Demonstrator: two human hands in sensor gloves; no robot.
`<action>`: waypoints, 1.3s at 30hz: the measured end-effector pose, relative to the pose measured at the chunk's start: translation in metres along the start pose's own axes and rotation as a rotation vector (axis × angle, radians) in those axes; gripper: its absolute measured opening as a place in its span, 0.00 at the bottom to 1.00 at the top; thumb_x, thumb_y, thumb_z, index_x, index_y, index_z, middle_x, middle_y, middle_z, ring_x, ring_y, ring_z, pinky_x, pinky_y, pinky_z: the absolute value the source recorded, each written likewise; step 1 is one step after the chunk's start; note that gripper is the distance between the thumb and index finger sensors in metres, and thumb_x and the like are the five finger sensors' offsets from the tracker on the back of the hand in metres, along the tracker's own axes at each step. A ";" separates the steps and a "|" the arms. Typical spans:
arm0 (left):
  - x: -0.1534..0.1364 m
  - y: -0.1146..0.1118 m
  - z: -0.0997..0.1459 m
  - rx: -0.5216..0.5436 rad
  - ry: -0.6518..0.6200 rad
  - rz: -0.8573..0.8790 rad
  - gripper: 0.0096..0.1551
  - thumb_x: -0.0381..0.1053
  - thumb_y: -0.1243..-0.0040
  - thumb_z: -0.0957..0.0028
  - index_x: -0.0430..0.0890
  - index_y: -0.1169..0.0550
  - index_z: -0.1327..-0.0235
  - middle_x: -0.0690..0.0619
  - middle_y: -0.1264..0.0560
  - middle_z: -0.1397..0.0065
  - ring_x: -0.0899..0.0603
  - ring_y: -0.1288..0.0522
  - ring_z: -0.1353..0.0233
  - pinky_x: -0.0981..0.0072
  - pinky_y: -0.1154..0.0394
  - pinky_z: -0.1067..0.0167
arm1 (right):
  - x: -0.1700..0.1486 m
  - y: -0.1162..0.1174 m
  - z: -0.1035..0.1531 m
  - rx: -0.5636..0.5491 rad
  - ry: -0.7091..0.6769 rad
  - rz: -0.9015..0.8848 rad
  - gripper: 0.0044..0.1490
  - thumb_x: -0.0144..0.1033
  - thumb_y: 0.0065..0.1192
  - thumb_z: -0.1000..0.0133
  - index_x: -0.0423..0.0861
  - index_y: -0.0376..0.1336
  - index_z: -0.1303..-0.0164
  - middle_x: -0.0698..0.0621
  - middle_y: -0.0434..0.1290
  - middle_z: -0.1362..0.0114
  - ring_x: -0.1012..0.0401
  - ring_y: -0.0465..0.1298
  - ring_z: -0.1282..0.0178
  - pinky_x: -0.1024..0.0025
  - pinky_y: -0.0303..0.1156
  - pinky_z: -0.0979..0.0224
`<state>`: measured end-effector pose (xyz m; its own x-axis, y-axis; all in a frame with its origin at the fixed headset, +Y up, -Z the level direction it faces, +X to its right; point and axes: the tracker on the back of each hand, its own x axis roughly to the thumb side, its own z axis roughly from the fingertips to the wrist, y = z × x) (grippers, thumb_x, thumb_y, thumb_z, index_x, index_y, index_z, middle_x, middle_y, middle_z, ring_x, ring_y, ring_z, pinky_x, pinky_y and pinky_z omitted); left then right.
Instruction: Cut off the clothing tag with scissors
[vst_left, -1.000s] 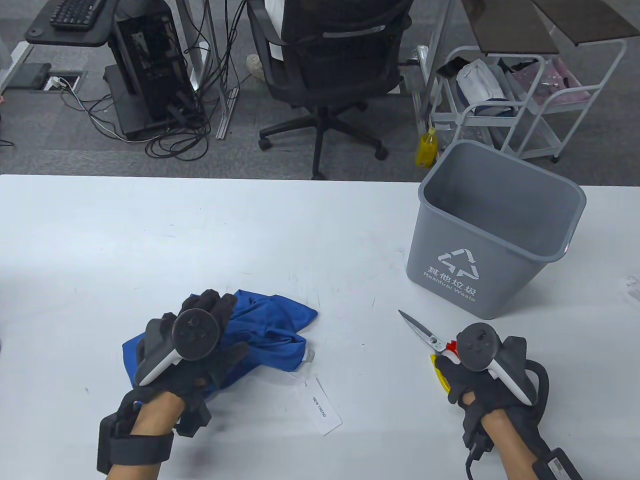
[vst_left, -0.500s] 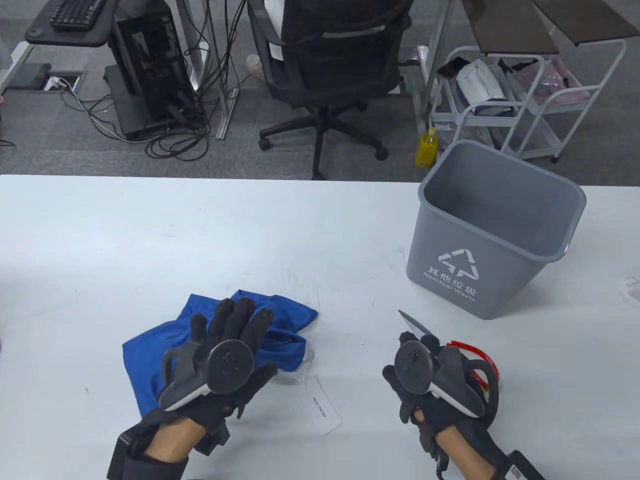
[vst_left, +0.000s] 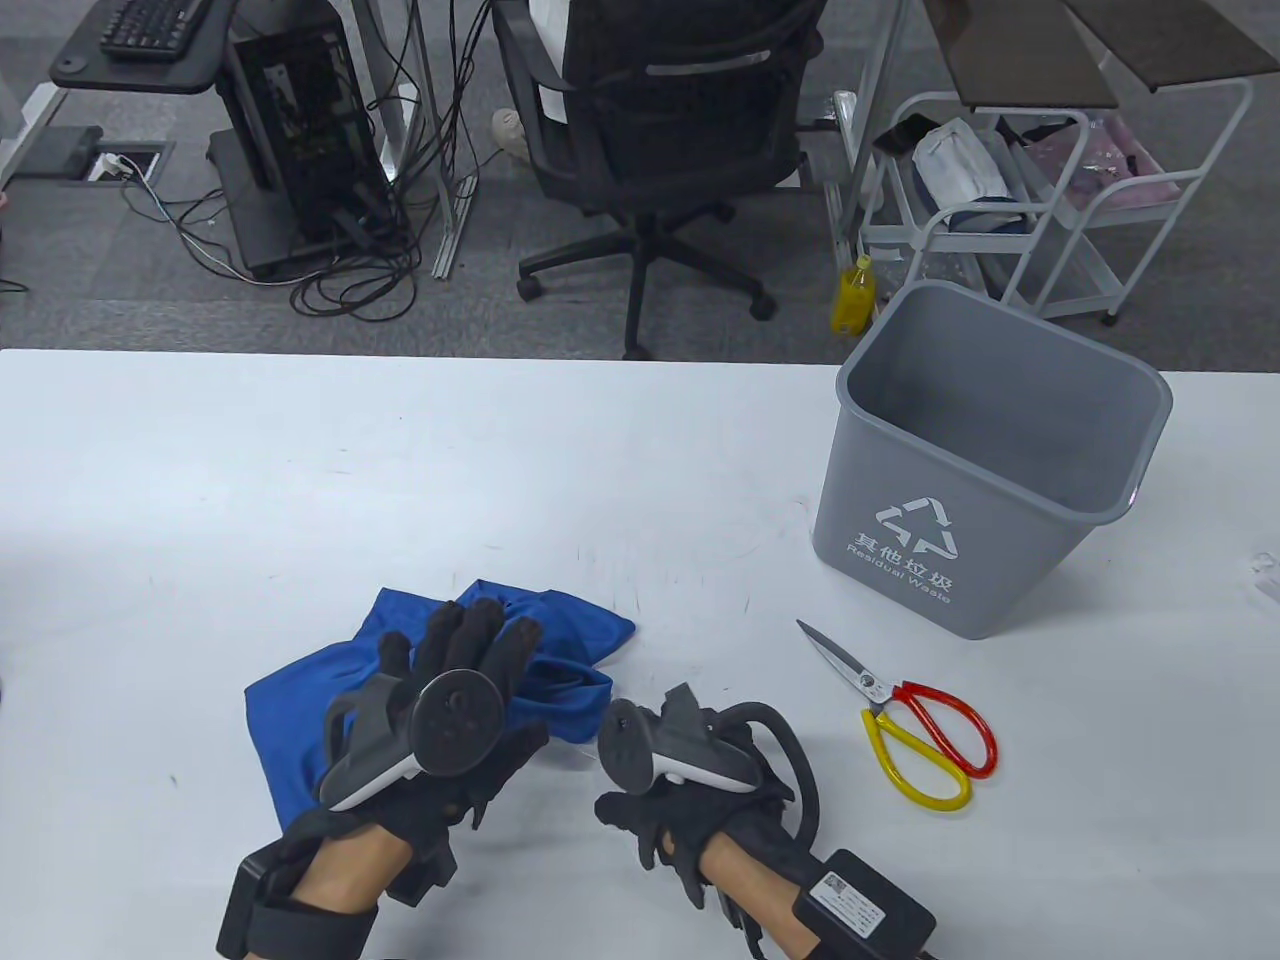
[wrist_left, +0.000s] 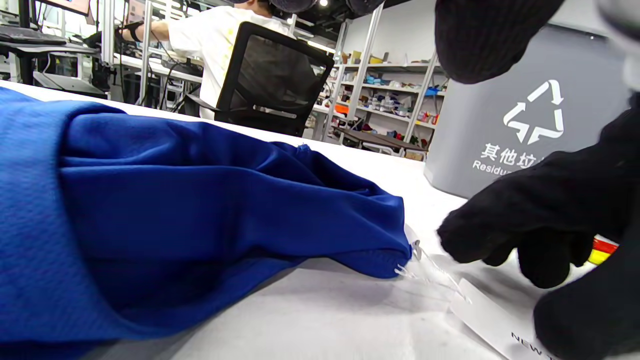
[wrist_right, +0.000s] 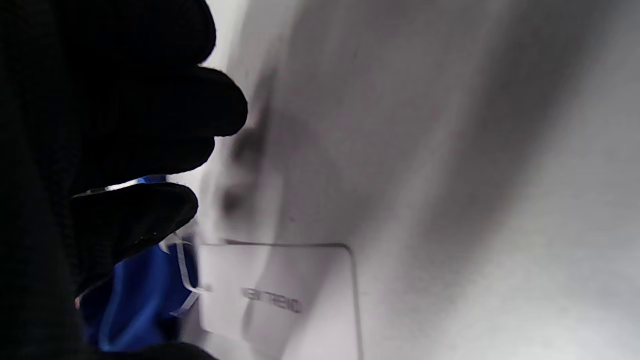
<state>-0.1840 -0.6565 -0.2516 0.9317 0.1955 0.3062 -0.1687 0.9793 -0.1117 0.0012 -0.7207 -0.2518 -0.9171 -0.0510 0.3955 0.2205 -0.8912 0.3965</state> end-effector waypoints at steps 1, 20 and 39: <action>0.001 -0.001 0.000 -0.004 -0.004 -0.003 0.51 0.70 0.43 0.53 0.57 0.50 0.20 0.46 0.53 0.13 0.30 0.54 0.15 0.16 0.53 0.30 | 0.004 0.001 -0.002 0.007 -0.002 0.021 0.60 0.71 0.61 0.47 0.41 0.51 0.17 0.34 0.57 0.21 0.41 0.72 0.33 0.39 0.71 0.33; 0.004 -0.002 0.000 -0.010 -0.010 -0.017 0.51 0.70 0.43 0.53 0.57 0.49 0.20 0.46 0.52 0.14 0.31 0.53 0.15 0.16 0.53 0.30 | 0.002 -0.014 0.003 -0.089 -0.075 -0.123 0.20 0.44 0.64 0.40 0.45 0.68 0.44 0.40 0.67 0.28 0.46 0.77 0.40 0.43 0.75 0.37; 0.002 -0.002 0.000 -0.020 0.002 -0.014 0.50 0.69 0.43 0.53 0.57 0.49 0.20 0.46 0.52 0.14 0.30 0.53 0.15 0.16 0.53 0.30 | -0.078 -0.107 0.065 -0.472 0.055 -0.270 0.19 0.40 0.70 0.48 0.42 0.73 0.52 0.39 0.72 0.34 0.44 0.80 0.47 0.40 0.75 0.42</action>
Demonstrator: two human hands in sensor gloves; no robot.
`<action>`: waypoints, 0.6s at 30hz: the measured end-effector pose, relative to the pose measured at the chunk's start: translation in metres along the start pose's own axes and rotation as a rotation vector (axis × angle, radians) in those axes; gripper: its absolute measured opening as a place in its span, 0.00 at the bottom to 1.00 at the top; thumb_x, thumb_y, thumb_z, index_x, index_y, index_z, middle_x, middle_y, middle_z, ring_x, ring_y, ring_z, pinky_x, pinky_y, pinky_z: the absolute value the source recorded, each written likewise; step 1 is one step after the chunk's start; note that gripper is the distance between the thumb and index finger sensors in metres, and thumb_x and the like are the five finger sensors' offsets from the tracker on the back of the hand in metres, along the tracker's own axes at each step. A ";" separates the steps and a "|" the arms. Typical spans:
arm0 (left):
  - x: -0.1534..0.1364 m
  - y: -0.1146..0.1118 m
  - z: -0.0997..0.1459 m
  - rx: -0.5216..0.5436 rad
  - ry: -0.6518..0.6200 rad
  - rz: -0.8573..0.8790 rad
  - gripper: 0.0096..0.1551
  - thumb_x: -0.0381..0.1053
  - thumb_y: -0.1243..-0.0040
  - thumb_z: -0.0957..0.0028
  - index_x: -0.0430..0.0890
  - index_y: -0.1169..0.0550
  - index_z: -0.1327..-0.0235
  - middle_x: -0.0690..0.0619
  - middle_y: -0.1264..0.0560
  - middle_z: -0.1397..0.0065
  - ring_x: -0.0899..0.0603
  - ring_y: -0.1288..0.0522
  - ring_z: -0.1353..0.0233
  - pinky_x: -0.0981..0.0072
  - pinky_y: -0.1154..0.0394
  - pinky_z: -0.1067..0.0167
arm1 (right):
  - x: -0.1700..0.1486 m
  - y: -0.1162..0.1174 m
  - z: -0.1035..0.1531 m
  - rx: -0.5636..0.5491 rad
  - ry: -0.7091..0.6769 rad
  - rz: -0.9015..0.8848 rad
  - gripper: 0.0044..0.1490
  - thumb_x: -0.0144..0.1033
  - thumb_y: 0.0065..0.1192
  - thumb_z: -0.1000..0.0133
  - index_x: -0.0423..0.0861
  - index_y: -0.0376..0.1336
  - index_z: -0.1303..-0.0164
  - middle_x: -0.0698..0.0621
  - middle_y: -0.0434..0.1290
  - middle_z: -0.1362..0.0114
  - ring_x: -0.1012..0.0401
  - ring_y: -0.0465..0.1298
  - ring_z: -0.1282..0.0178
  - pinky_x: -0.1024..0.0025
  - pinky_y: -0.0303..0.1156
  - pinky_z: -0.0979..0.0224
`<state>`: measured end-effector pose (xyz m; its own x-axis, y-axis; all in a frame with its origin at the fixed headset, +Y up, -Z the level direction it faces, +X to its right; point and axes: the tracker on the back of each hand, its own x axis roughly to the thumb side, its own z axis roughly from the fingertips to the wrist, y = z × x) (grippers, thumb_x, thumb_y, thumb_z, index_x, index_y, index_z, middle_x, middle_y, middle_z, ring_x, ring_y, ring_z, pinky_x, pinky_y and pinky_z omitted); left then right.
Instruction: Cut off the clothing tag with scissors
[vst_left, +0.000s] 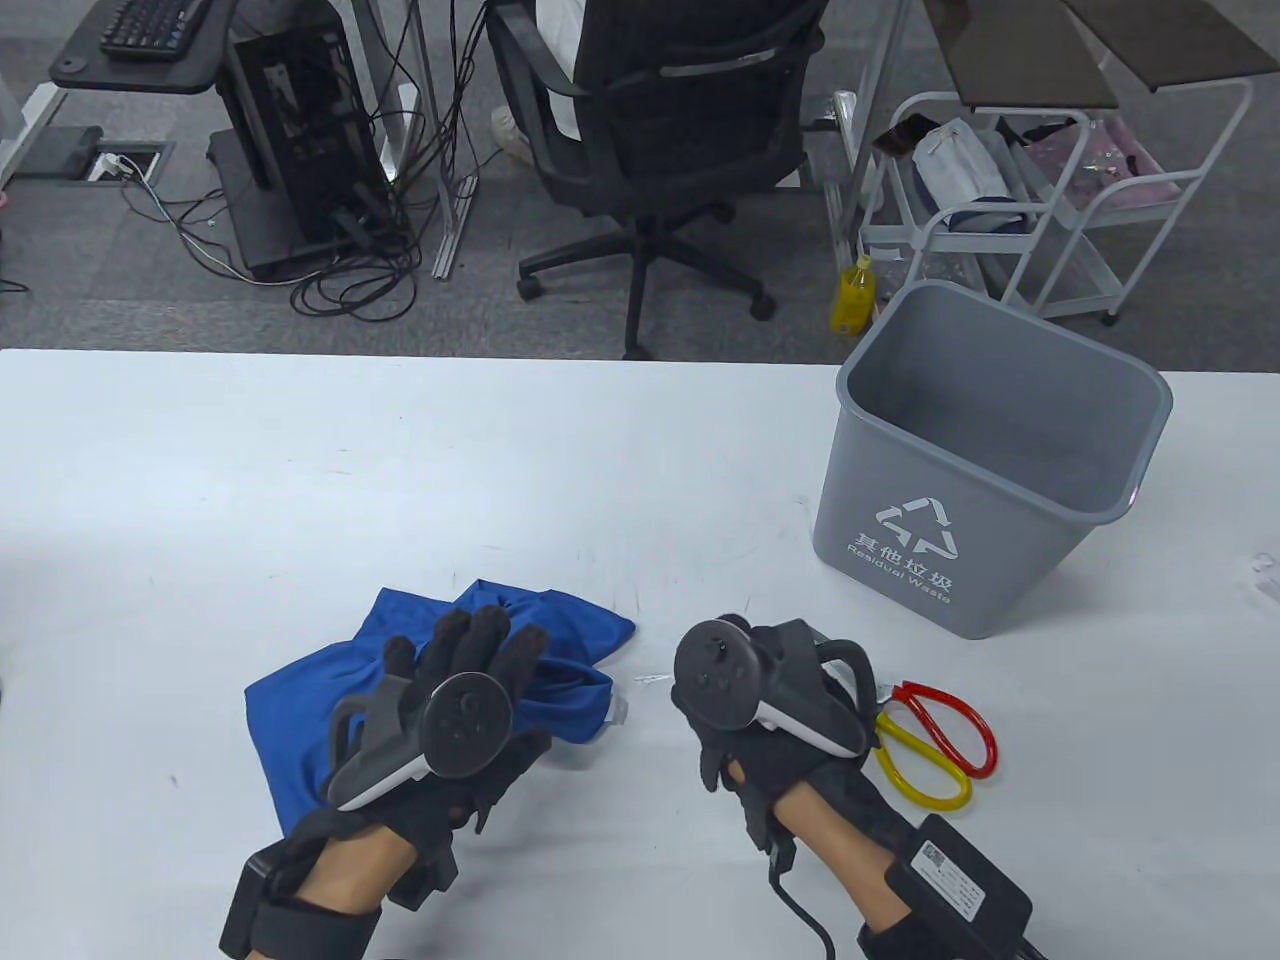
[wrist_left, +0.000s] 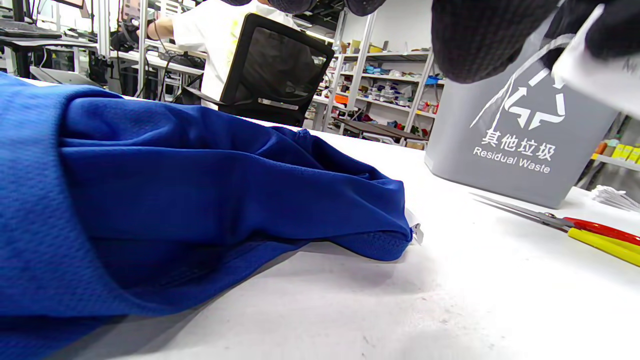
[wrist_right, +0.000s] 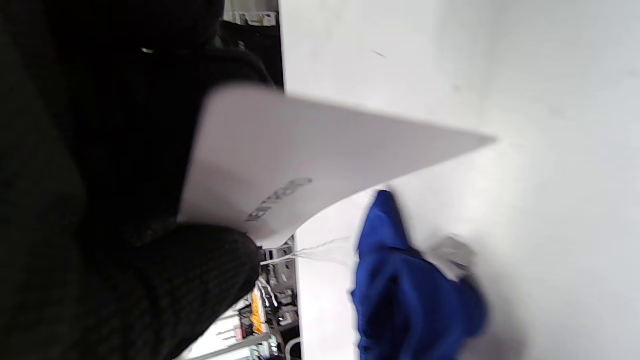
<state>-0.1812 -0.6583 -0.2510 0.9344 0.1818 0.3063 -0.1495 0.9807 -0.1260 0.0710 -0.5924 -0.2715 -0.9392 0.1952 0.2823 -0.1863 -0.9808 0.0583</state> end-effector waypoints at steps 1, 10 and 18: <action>0.000 0.000 0.000 -0.001 0.001 0.000 0.50 0.69 0.43 0.53 0.57 0.49 0.20 0.46 0.52 0.14 0.30 0.53 0.15 0.16 0.53 0.30 | -0.003 -0.010 -0.001 -0.021 0.012 -0.011 0.19 0.40 0.71 0.48 0.42 0.73 0.52 0.39 0.72 0.34 0.43 0.80 0.47 0.40 0.75 0.42; -0.005 0.002 0.000 0.001 0.019 0.008 0.50 0.69 0.43 0.53 0.57 0.49 0.20 0.46 0.52 0.14 0.30 0.53 0.15 0.16 0.53 0.30 | -0.080 -0.142 -0.019 -0.363 0.218 -0.044 0.20 0.39 0.70 0.46 0.43 0.73 0.49 0.38 0.71 0.32 0.42 0.79 0.44 0.38 0.73 0.40; -0.009 0.002 -0.001 -0.006 0.035 0.012 0.50 0.69 0.43 0.53 0.57 0.48 0.20 0.46 0.51 0.14 0.30 0.52 0.15 0.16 0.53 0.30 | -0.151 -0.180 -0.032 -0.419 0.424 0.037 0.21 0.38 0.68 0.43 0.45 0.71 0.43 0.38 0.70 0.30 0.41 0.77 0.41 0.36 0.71 0.37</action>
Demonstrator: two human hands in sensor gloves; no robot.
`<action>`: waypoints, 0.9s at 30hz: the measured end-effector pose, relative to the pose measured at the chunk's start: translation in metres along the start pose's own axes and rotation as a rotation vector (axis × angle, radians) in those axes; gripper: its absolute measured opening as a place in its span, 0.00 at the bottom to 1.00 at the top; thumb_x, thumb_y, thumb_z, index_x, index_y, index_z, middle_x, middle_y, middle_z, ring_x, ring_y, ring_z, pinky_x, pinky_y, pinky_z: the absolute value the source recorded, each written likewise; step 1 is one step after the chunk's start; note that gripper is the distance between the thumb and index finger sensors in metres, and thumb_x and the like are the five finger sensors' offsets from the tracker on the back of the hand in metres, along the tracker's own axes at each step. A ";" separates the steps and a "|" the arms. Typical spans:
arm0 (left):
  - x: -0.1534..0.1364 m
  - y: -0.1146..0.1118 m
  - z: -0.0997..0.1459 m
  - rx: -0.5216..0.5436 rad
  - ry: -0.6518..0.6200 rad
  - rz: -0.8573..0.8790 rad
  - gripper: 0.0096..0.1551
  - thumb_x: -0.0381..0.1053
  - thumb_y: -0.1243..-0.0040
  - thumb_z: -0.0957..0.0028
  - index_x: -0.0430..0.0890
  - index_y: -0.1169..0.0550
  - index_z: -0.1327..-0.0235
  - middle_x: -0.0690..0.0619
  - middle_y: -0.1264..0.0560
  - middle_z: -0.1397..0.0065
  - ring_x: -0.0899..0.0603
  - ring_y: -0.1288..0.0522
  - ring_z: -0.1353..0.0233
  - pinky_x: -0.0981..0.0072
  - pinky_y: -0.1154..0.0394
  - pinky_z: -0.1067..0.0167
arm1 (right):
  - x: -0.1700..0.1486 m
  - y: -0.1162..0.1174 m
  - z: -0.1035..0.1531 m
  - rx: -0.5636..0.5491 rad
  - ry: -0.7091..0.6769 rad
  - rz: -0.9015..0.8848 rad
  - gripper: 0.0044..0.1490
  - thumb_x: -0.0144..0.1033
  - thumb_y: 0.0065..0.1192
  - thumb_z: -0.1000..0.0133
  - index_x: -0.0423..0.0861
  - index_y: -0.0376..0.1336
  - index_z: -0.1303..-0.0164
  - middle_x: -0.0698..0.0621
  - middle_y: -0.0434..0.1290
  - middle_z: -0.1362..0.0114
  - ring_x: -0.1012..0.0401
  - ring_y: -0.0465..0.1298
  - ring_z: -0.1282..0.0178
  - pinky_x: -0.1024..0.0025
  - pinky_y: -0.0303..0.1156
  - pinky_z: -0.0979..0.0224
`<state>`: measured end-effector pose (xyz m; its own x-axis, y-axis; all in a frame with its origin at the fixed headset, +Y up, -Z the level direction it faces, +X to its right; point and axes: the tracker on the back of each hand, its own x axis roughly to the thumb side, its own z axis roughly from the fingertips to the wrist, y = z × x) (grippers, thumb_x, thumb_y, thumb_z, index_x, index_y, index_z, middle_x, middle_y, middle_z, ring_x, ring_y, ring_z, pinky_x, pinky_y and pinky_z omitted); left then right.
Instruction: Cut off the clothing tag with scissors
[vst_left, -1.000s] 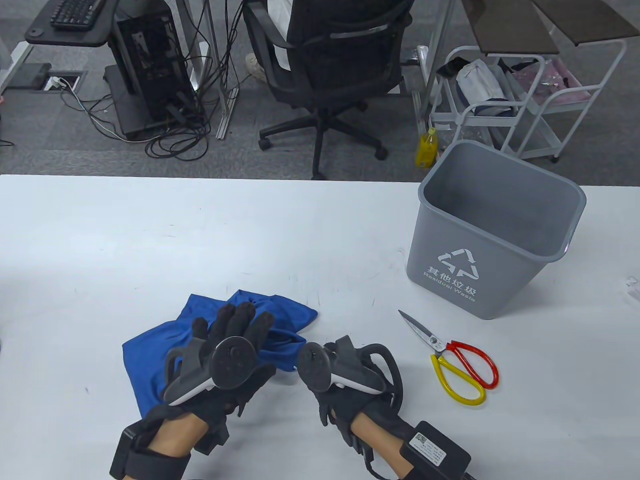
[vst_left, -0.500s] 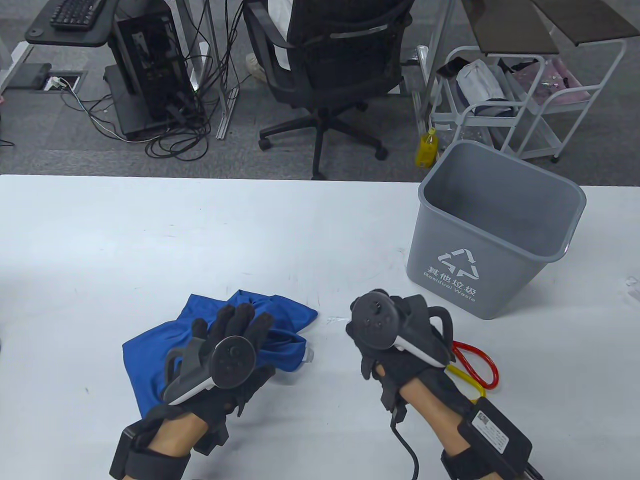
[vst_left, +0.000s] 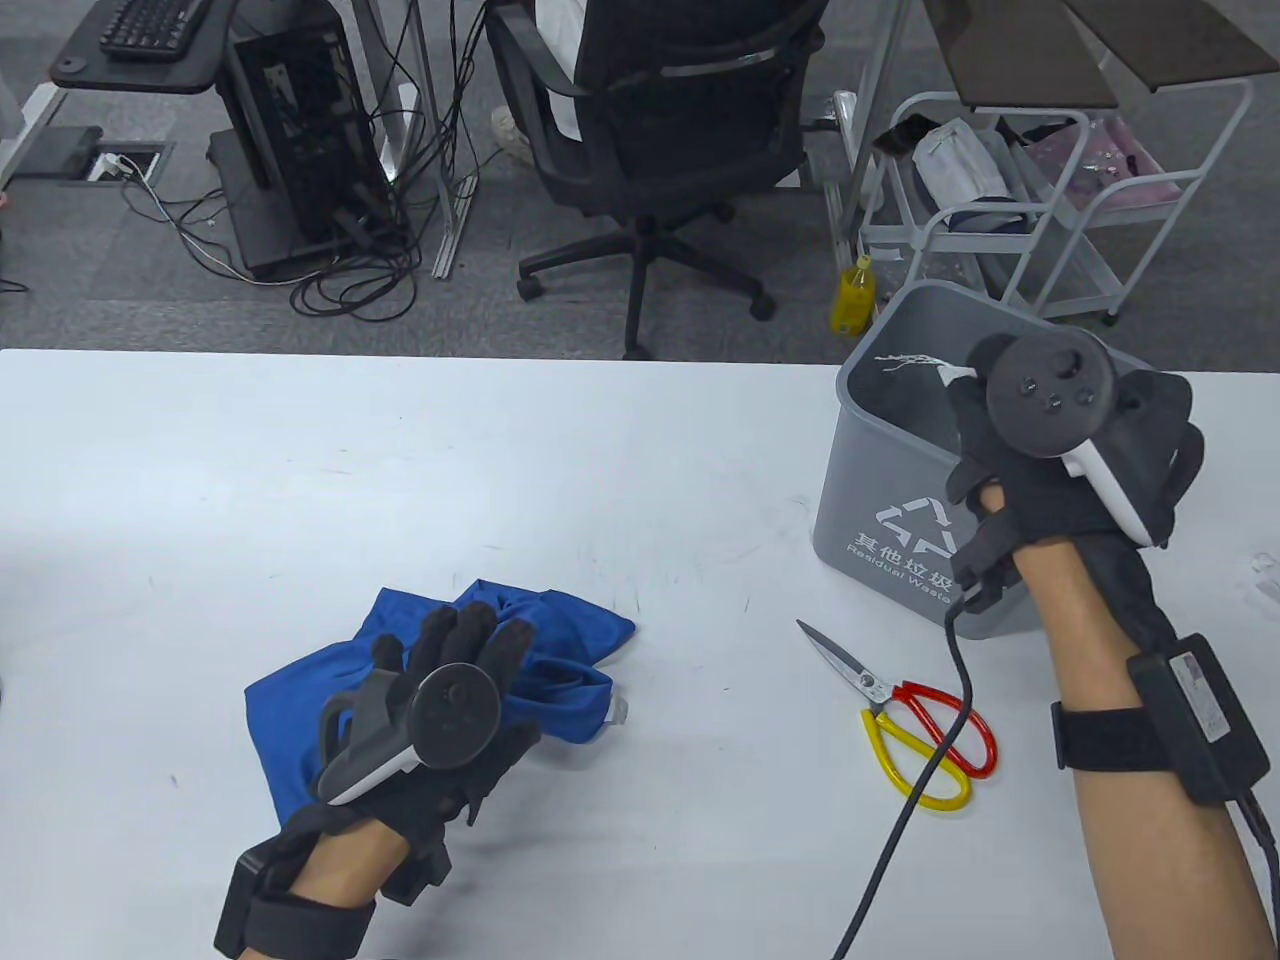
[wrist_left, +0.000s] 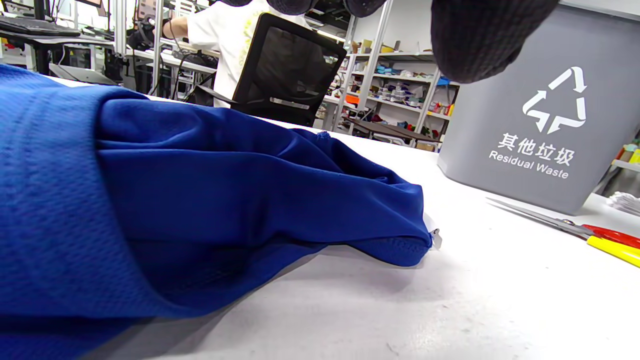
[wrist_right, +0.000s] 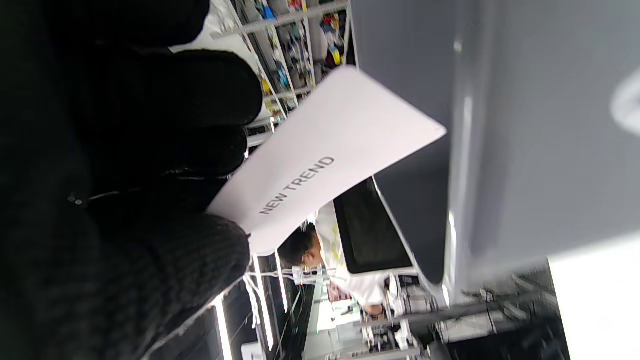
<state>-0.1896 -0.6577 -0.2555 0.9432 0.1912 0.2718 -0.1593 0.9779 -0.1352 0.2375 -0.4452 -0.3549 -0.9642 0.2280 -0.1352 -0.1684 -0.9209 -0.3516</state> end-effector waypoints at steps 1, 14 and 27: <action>0.000 0.000 0.000 -0.003 0.001 0.001 0.50 0.69 0.43 0.53 0.57 0.48 0.20 0.46 0.51 0.14 0.30 0.52 0.15 0.16 0.53 0.30 | -0.004 0.001 -0.003 0.004 0.015 0.012 0.21 0.38 0.68 0.43 0.46 0.71 0.42 0.38 0.70 0.29 0.41 0.77 0.41 0.36 0.71 0.37; 0.000 -0.003 -0.002 -0.026 0.006 0.009 0.50 0.69 0.43 0.52 0.57 0.49 0.20 0.46 0.51 0.14 0.30 0.52 0.15 0.16 0.53 0.31 | -0.026 0.022 0.000 0.012 0.065 0.112 0.28 0.40 0.69 0.44 0.45 0.69 0.35 0.38 0.69 0.28 0.41 0.76 0.39 0.35 0.70 0.35; 0.000 -0.003 -0.002 -0.017 0.000 0.010 0.50 0.69 0.43 0.52 0.57 0.49 0.20 0.46 0.51 0.14 0.30 0.53 0.15 0.16 0.53 0.30 | 0.048 0.048 0.102 0.145 -0.281 0.017 0.34 0.49 0.68 0.46 0.44 0.68 0.33 0.37 0.69 0.29 0.40 0.77 0.40 0.36 0.72 0.37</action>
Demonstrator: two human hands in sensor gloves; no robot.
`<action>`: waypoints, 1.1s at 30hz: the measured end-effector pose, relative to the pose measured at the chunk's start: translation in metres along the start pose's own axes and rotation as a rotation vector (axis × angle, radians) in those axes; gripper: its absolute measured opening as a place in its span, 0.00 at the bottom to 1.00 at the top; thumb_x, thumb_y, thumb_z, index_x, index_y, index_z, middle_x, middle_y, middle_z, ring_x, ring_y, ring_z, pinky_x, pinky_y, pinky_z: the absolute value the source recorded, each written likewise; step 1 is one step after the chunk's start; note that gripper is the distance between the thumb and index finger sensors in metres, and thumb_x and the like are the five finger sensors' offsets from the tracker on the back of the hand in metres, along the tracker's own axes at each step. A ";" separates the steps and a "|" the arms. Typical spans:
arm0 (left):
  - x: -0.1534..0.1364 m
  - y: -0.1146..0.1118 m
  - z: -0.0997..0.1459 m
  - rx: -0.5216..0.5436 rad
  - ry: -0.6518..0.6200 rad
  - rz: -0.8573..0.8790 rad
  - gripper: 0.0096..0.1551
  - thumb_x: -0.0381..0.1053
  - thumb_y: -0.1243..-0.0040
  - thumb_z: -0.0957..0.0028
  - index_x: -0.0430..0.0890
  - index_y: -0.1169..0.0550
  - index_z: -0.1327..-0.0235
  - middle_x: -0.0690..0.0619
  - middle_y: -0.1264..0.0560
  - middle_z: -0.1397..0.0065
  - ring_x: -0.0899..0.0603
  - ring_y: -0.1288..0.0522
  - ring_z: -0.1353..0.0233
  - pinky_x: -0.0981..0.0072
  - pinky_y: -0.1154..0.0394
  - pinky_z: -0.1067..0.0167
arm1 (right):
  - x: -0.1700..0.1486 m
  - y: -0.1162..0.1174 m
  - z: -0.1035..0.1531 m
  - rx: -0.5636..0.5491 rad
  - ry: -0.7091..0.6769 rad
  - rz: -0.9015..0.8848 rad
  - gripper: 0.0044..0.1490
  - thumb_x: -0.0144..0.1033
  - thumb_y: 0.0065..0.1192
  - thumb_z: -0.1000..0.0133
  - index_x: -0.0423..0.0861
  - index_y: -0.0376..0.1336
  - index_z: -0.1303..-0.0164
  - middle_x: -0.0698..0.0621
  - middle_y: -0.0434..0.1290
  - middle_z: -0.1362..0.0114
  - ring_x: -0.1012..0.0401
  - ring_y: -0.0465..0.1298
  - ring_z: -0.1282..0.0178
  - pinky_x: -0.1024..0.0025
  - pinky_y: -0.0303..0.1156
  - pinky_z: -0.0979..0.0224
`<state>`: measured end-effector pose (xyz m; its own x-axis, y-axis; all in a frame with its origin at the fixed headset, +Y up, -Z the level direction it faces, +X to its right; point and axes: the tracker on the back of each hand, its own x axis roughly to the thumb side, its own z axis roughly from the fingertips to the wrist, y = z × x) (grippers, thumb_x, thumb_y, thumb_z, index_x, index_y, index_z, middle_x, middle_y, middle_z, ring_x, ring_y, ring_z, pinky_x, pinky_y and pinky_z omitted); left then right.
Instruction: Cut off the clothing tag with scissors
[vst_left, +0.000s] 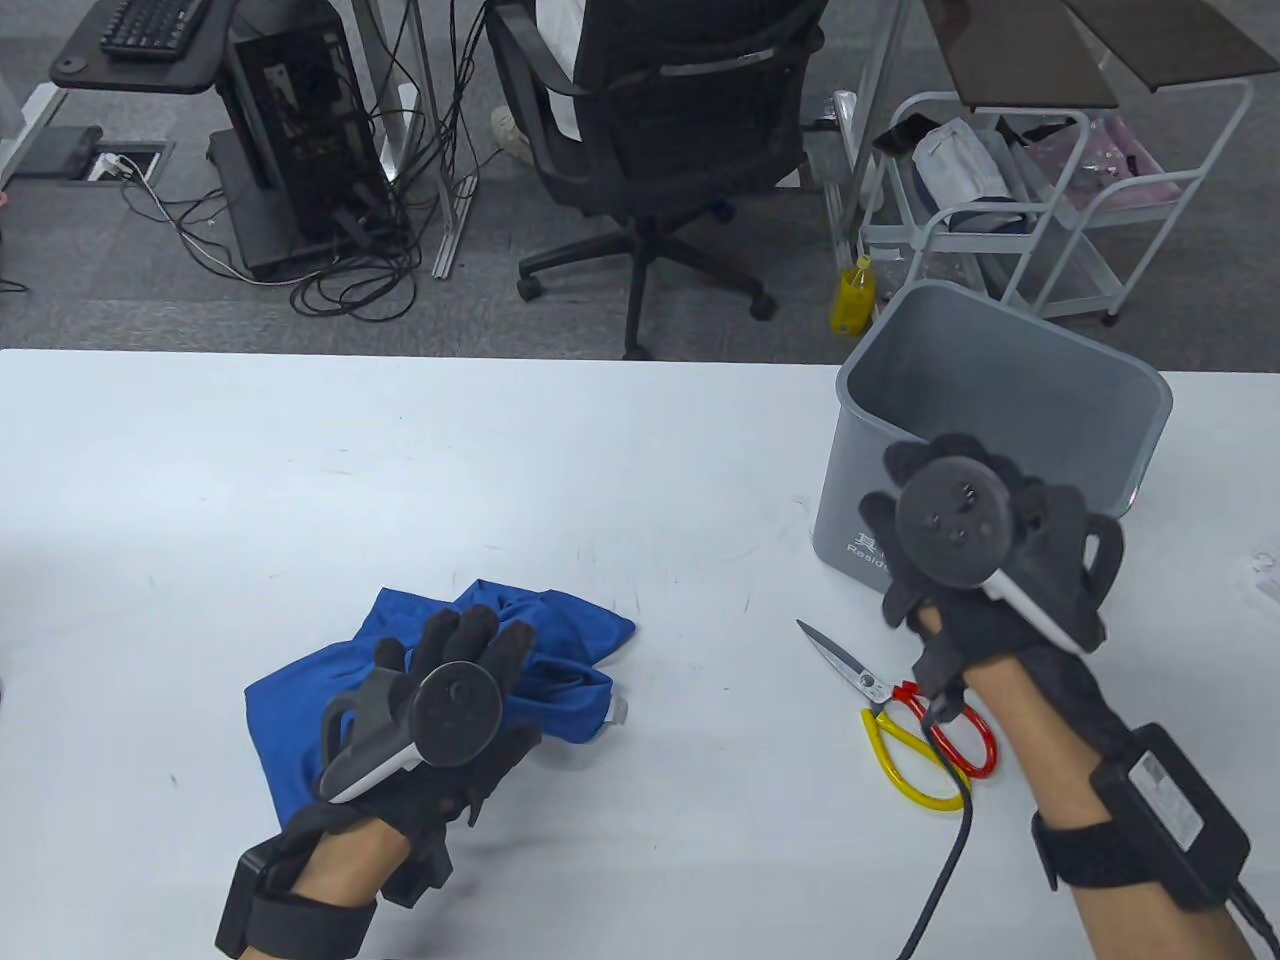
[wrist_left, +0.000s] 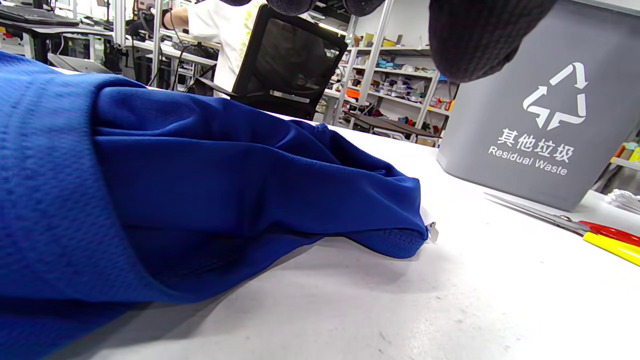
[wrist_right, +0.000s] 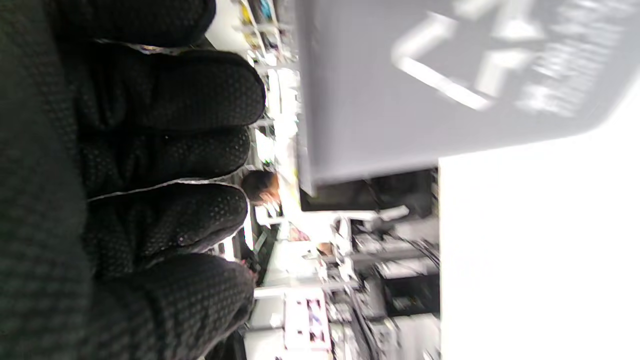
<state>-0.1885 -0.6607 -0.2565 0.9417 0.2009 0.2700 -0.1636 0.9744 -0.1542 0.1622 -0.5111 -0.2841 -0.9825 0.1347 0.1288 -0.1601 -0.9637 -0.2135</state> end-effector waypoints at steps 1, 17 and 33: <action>0.000 0.000 0.000 0.000 -0.001 0.001 0.50 0.69 0.43 0.52 0.57 0.49 0.20 0.46 0.51 0.14 0.30 0.52 0.15 0.16 0.53 0.31 | 0.008 0.016 0.013 0.024 -0.025 -0.006 0.35 0.49 0.67 0.46 0.44 0.68 0.32 0.37 0.69 0.28 0.40 0.77 0.40 0.35 0.71 0.36; 0.003 -0.003 -0.001 0.007 0.000 -0.018 0.50 0.69 0.43 0.52 0.57 0.48 0.21 0.46 0.51 0.14 0.31 0.52 0.15 0.16 0.53 0.31 | 0.029 0.142 0.097 0.235 -0.112 0.024 0.57 0.65 0.58 0.47 0.47 0.44 0.15 0.35 0.47 0.16 0.34 0.57 0.19 0.22 0.54 0.26; 0.004 -0.004 -0.001 0.008 -0.004 -0.023 0.50 0.69 0.43 0.52 0.57 0.48 0.21 0.46 0.51 0.14 0.31 0.52 0.15 0.16 0.53 0.31 | 0.026 0.144 0.096 0.271 -0.068 0.024 0.62 0.67 0.55 0.48 0.47 0.36 0.15 0.33 0.37 0.16 0.30 0.45 0.17 0.18 0.44 0.27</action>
<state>-0.1840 -0.6638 -0.2559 0.9441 0.1792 0.2769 -0.1446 0.9794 -0.1407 0.1228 -0.6689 -0.2188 -0.9755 0.1043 0.1936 -0.0967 -0.9941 0.0483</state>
